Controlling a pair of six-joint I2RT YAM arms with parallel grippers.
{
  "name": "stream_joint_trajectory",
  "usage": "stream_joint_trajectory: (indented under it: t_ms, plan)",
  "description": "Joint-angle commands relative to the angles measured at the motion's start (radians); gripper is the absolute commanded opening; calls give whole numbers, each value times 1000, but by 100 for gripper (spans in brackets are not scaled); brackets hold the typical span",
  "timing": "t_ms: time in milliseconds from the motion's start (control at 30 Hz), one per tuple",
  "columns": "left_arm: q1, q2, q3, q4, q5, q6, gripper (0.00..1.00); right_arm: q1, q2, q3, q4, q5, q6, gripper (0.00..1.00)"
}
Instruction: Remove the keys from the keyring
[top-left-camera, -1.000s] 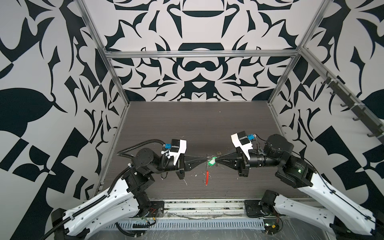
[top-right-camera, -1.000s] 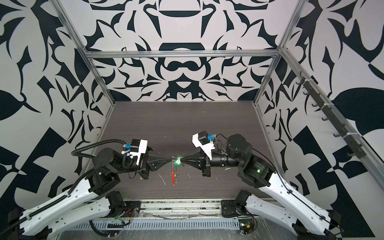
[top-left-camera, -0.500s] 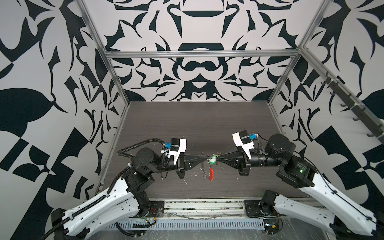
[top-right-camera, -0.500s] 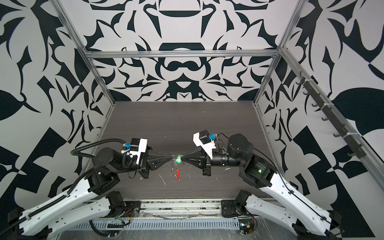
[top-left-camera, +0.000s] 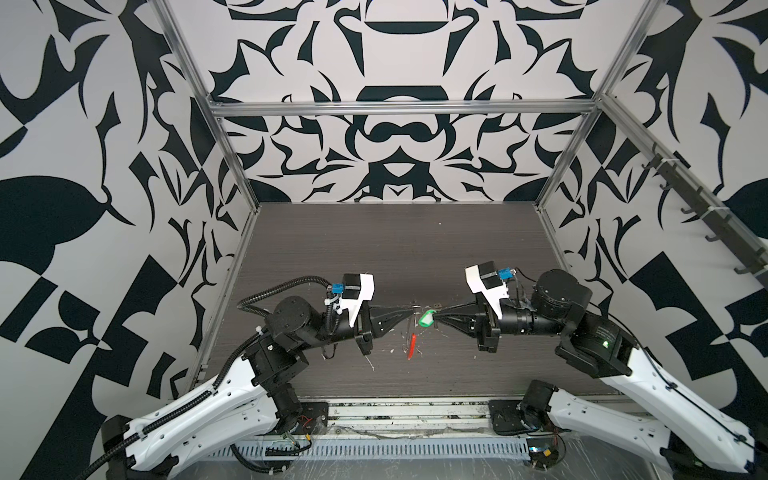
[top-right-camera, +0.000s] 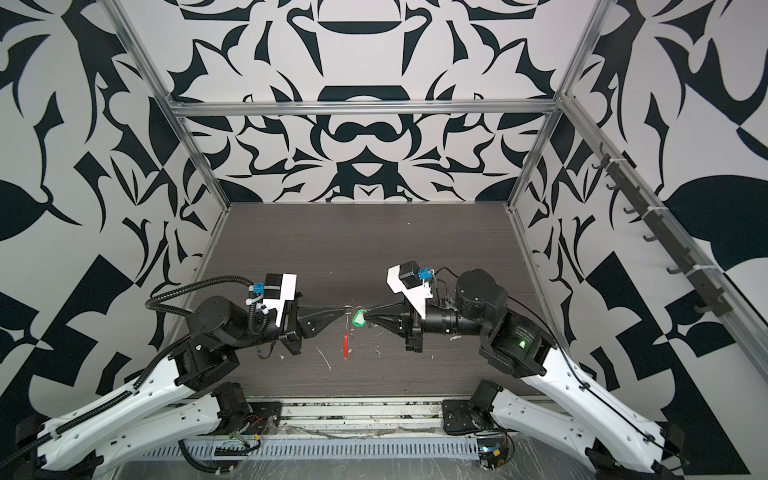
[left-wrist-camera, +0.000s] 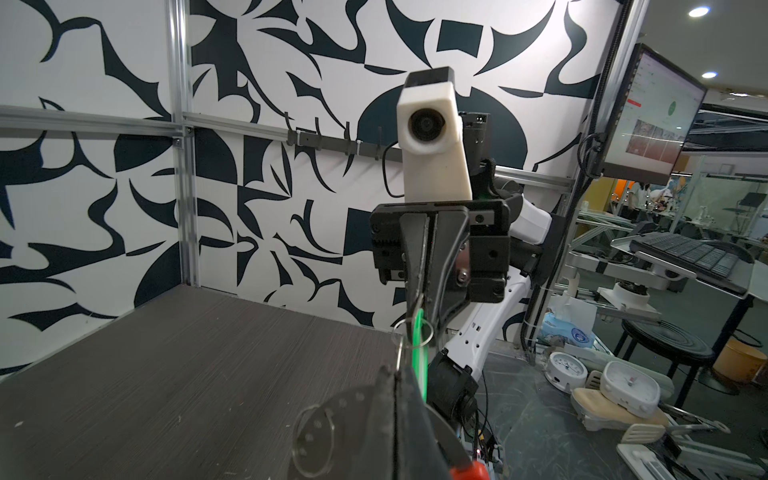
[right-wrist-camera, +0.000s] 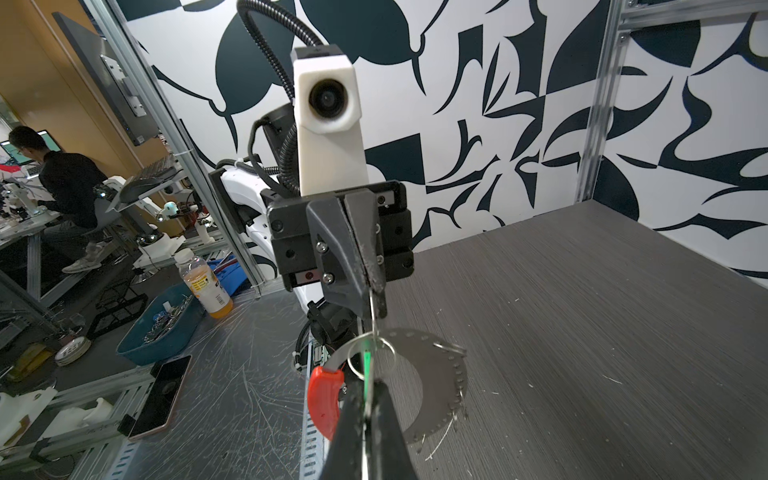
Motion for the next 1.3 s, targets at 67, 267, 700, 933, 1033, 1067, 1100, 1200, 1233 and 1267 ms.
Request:
stream_joint_trajectory:
  t_ms: [67, 267, 700, 933, 1033, 1067, 1100, 1200, 1233, 1267]
  plan:
    - [2, -41, 18, 10, -108, -8, 0, 2, -13, 18, 25, 9, -17, 0]
    - [1, -47, 5, 69, -102, -10, 0, 2, -7, -43, 79, -3, 11, 0]
    - [2, -8, 1, 147, -12, -19, 0, 2, 72, -146, 231, -80, 99, 0]
    - [2, -5, -5, 151, 28, -21, 0, 6, 100, -170, 264, -100, 129, 0]
    - [1, -1, -8, 151, 37, -22, 0, 8, 100, -168, 259, -103, 136, 0]
    - [1, -2, -10, 151, 39, -22, 0, 7, 94, -162, 243, -97, 132, 0]
    - [1, -4, -10, 146, 39, -22, 0, 7, 80, -153, 220, -89, 122, 0]
    - [1, -15, -14, 128, 39, -23, 0, 7, 43, -122, 148, -84, 95, 19]
    - [2, -19, -17, 124, 36, -23, 0, 8, 31, -113, 130, -82, 93, 27]
    - [2, -22, -18, 121, 35, -21, 0, 8, 21, -106, 116, -81, 90, 31]
